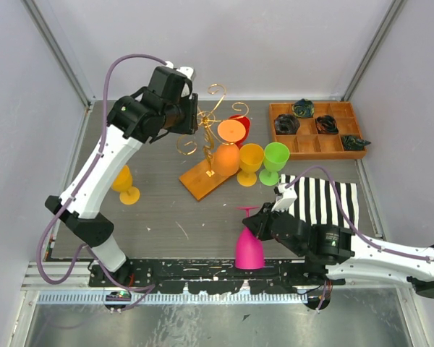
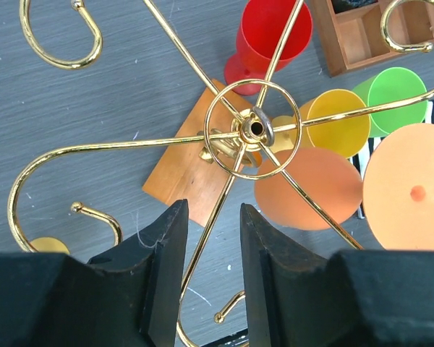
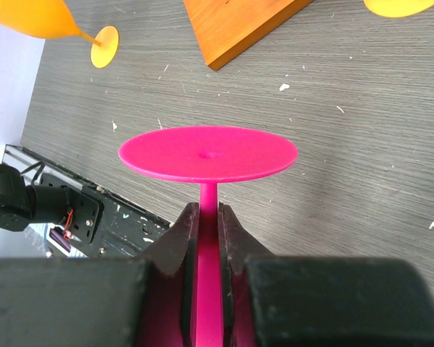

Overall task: Place the wine glass upside down on the wine glass rack
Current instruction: Adjust the wine rack at the center of the board, then turn the wine glass upside down at the wine rack.

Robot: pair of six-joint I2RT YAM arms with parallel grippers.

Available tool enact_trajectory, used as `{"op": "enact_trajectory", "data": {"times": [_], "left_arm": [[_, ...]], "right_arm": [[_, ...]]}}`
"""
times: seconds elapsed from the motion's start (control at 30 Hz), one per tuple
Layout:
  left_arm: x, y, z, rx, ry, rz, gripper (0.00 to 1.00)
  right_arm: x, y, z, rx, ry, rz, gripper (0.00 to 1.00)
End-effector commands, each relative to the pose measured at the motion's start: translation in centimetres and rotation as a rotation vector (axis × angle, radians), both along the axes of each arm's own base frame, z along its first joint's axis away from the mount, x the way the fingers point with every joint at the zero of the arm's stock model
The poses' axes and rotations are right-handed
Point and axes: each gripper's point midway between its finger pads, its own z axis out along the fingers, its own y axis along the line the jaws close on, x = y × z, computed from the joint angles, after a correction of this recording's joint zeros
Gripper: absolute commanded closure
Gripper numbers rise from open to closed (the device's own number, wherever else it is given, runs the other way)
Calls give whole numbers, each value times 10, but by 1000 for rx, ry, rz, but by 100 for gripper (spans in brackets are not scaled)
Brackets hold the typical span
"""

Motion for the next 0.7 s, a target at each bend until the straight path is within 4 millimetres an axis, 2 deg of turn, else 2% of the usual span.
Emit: {"op": "enact_trajectory", "data": {"times": [0.0, 0.17, 0.3, 0.4, 0.5, 0.6, 0.67], "left_arm": [[-2, 2, 14, -5, -36, -17, 58], [-9, -1, 31, -34, -83, -86, 58], [-21, -1, 58, -86, -173, -151, 53], [-24, 9, 78, -101, -270, -154, 50], [-30, 17, 90, -105, -353, -169, 47], [-29, 36, 94, -97, -400, -121, 42], [-22, 52, 88, -82, -392, -73, 40]], "right_arm": [[7, 6, 14, 58, -16, -38, 99], [7, 6, 14, 52, -17, -39, 99], [9, 7, 14, 33, -40, -30, 99], [13, 6, 21, 4, -85, -19, 99], [15, 9, 31, -24, -151, 22, 99], [16, 19, 45, -11, -231, 80, 99], [15, 27, 54, 7, -298, 135, 99]]}}
